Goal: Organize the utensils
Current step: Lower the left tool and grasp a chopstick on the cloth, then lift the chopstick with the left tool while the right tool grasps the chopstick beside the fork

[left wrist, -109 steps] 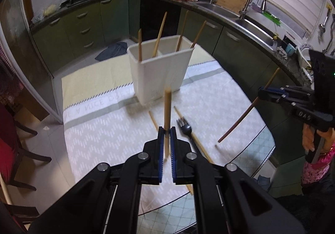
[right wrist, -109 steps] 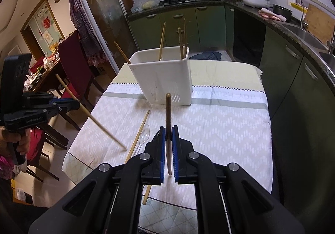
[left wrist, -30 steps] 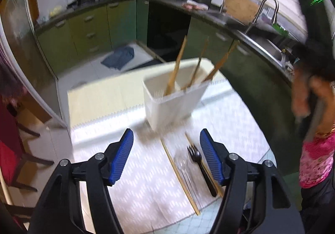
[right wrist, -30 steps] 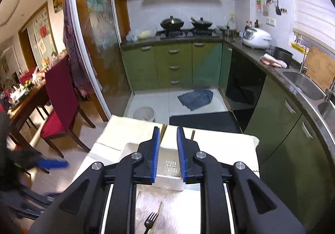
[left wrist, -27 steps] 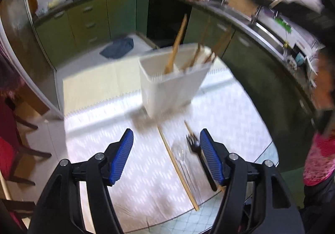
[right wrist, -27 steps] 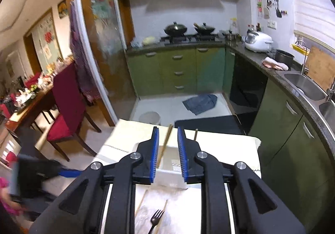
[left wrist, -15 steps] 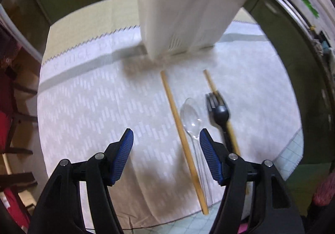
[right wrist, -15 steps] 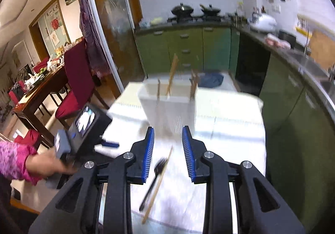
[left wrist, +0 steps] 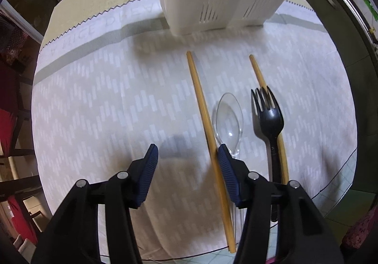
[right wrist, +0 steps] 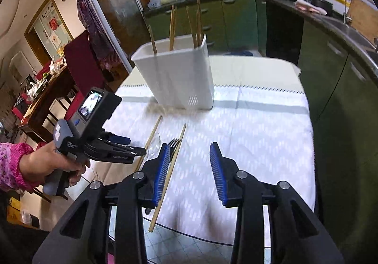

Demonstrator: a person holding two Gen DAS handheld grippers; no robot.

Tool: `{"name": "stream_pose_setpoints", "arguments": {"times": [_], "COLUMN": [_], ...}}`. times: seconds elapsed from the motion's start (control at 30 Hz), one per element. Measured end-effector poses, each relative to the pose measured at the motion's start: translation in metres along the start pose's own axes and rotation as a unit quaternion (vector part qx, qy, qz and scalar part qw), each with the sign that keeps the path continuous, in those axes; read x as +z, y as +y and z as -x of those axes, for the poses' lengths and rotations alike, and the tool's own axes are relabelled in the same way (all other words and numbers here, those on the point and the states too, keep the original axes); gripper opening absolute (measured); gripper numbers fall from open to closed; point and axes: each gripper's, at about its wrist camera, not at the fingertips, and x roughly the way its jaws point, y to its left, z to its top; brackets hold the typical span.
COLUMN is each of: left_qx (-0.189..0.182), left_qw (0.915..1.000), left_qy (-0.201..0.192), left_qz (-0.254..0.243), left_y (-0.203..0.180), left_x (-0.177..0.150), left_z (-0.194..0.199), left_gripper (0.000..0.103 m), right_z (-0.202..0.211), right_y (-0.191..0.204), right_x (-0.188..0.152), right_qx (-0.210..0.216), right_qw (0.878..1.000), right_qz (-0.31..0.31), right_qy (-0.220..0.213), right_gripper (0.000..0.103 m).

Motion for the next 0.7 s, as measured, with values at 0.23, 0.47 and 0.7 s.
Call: {"name": "stream_pose_setpoints", "arguments": {"times": [0.23, 0.47, 0.7], "left_qx": [0.019, 0.006, -0.005], "left_qw": [0.9997, 0.9997, 0.9995], "left_qy": [0.002, 0.011, 0.003], "left_qz": [-0.019, -0.021, -0.03], "left_y": [-0.014, 0.007, 0.014], "left_x": [0.003, -0.004, -0.009], "left_z": [-0.009, -0.006, -0.004], "left_gripper": [0.029, 0.01, 0.01], "right_z": [-0.048, -0.12, -0.169], "right_y": [-0.004, 0.004, 0.024], "right_x": [0.004, 0.009, 0.0], "right_qx": [-0.018, -0.038, -0.056], "right_qw": [0.998, 0.991, 0.981], "right_qz": [-0.001, 0.01, 0.037], "right_qy": [0.052, 0.125, 0.183], "right_gripper": [0.036, 0.035, 0.034]}}
